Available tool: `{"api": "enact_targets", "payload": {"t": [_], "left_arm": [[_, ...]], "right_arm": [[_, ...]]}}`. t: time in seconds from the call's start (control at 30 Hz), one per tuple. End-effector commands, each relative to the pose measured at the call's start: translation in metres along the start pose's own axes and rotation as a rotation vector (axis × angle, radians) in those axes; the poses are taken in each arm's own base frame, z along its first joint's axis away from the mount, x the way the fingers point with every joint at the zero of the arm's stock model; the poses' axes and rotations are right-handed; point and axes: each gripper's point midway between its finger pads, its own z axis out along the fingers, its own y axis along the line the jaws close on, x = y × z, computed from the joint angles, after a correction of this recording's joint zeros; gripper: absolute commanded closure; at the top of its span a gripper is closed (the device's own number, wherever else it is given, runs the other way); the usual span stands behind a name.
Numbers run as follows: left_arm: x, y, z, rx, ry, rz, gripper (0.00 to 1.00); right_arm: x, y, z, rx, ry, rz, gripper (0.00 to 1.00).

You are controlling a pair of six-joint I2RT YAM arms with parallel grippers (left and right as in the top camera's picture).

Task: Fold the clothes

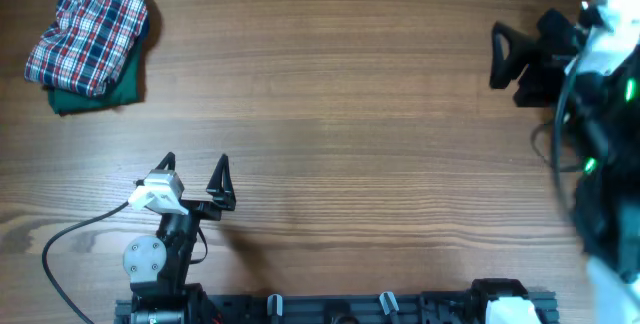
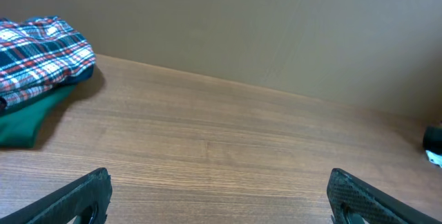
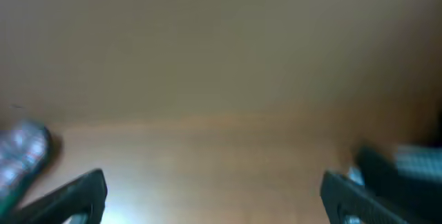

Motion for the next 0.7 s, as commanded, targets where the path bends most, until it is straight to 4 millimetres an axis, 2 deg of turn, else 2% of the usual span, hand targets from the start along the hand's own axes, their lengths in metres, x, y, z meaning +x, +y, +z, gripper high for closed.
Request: {"api": "enact_targets", "payload": {"t": [0.0, 0.2, 0.57, 0.67], "left_arm": [[0.0, 0.001, 0.0, -0.006, -0.004, -0.012, 0.0], [0.0, 0.001, 0.0, -0.006, -0.004, -0.012, 0.0], [0.0, 0.001, 0.0, -0.006, -0.004, -0.012, 0.0], [0.0, 0.001, 0.0, -0.006, -0.004, -0.012, 0.0]], "right_arm": [[0.051, 0.004, 0.012, -0.063, -0.03, 0.0, 0.0], [0.099, 0.004, 0.001, -0.108, -0.15, -0.022, 0.0], [0.187, -0.004, -0.03, -0.127, -0.295, -0.04, 0.0], [0.2, -0.005, -0.032, -0.134, -0.307, -0.02, 0.0]]}}
